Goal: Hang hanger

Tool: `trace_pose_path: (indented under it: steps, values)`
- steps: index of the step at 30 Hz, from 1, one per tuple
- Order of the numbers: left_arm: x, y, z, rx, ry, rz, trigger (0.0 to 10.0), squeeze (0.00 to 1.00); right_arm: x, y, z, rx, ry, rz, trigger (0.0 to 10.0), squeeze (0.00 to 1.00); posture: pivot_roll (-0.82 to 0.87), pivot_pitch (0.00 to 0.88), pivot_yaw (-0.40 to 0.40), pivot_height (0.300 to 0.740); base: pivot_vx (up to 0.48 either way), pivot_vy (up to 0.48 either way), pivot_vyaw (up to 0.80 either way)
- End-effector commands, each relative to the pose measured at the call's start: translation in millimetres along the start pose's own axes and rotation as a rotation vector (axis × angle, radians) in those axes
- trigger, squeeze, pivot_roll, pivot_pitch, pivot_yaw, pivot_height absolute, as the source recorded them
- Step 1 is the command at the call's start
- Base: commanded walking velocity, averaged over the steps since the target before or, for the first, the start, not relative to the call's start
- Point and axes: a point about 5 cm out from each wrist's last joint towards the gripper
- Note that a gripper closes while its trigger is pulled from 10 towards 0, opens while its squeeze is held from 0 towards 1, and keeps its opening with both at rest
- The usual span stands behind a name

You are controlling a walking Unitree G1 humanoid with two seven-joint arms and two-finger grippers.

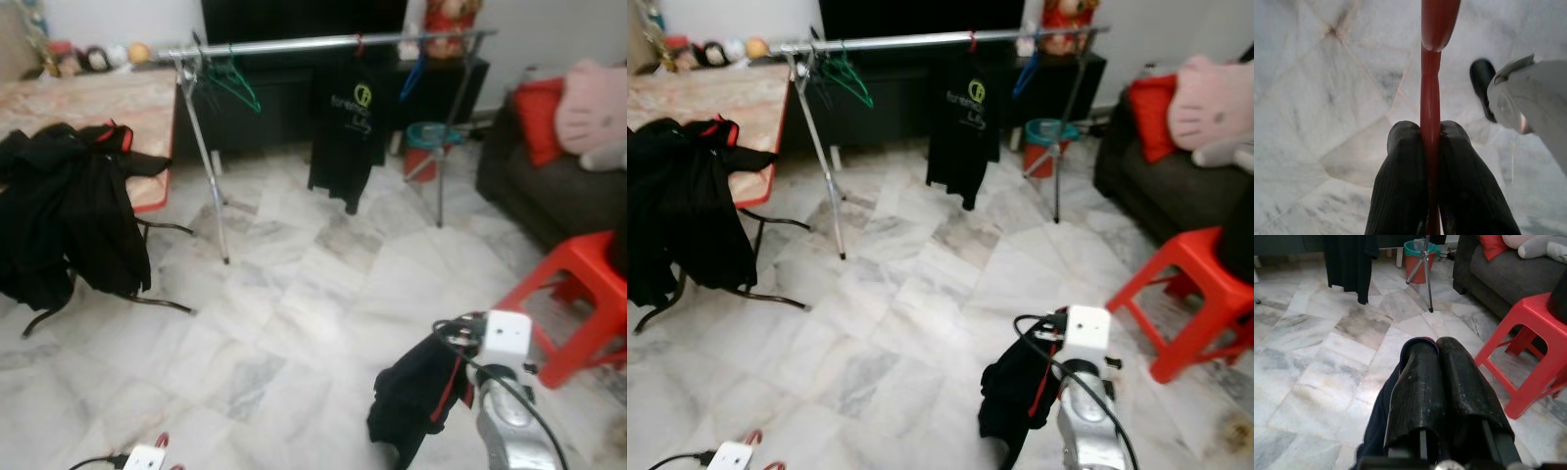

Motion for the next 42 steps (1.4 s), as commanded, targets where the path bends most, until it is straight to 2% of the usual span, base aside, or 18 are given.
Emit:
trace_pose_path:
  steps: [1,22,25,27,30,31,33,35,36,37,38,39,41,42]
  values:
    - [-0.1,0.1,-2,0.007,-0.015,-0.001,10.0,0.00,-4.5,-3.1,9,-0.034,-0.004,-0.013,10.0,0.00,-0.16,0.000,0.004,0.732,-0.285,0.000,0.00]
    - [0.4,0.0,-1,-0.004,-0.014,0.014,10.0,0.00,-3.2,-5.1,12,-0.037,0.001,-0.004,10.0,0.00,-0.16,0.000,0.002,0.732,-0.013,0.000,0.00]
    - [0.5,0.1,2,-0.038,0.004,0.025,10.0,0.00,-4.1,-7.1,15,-0.031,0.021,0.000,10.0,0.00,-0.16,0.000,0.002,0.732,0.000,0.000,0.00]
    - [1.7,0.6,4,-0.099,0.071,0.064,10.0,0.00,-7.9,-11.9,23,-0.025,0.044,0.006,10.0,0.00,-0.16,0.000,0.002,0.732,0.000,0.000,0.00]
    - [3.3,1.8,8,-0.176,0.110,0.107,10.0,0.00,-7.6,-18.9,34,-0.014,0.089,0.064,10.0,0.00,-0.16,0.000,-0.001,0.732,0.000,0.000,0.00]
    - [3.3,1.8,8,-0.176,0.110,0.107,10.0,0.00,-7.6,-18.9,34,-0.014,0.089,0.064,10.0,0.00,-0.16,0.000,-0.001,0.732,0.000,0.000,0.00]
    - [3.7,3.0,13,-0.235,0.081,0.128,10.0,0.00,-5.0,-24.3,41,-0.002,0.174,0.115,10.0,0.00,-0.16,0.000,-0.002,0.732,0.000,0.000,0.00]
    - [3.6,3.7,16,-0.262,0.071,0.136,10.0,0.00,-3.2,-26.5,45,-0.004,0.198,0.134,10.0,0.00,-0.15,0.000,-0.002,0.732,0.000,0.000,0.00]
    - [9.8,7.4,58,-0.380,0.060,0.132,10.0,0.00,-0.8,-28.6,51,-0.014,0.187,0.148,10.0,0.00,-0.15,0.000,-0.002,0.732,0.000,0.000,0.00]
    - [9.8,7.4,58,-0.380,0.060,0.132,10.0,0.00,-0.8,-28.6,51,-0.014,0.187,0.148,10.0,0.00,-0.15,0.000,-0.002,0.732,0.000,0.000,0.00]
    - [20.0,25.8,136,-0.570,0.040,0.107,10.0,0.00,2.4,-31.4,59,-0.028,0.184,0.163,10.0,0.00,-0.14,0.000,-0.002,0.732,0.000,0.000,0.00]
    - [22.6,34.9,159,-0.634,0.030,0.094,10.0,0.00,3.6,-32.5,62,-0.031,0.188,0.169,10.0,0.00,-0.14,0.000,-0.002,0.732,0.000,0.000,0.00]
    - [16.6,42.1,174,-0.697,0.009,0.026,10.0,0.00,5.3,-35.7,66,-0.028,0.183,0.169,10.0,0.00,-0.14,0.000,-0.005,0.732,0.000,0.000,0.00]
    - [9.7,47.9,184,-0.740,-0.023,-0.051,10.0,0.00,7.4,-38.2,70,-0.029,0.182,0.172,10.0,0.00,-0.14,0.000,-0.007,0.732,0.000,0.000,0.00]
Point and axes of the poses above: a point about 5 cm out from each wrist's last joint towards the gripper, its own y axis pointing back from the gripper into the wrist, its own z axis along the axis of the wrist's last joint, x = y × z, and after that the axes turned 13 degrees about y, right-handed
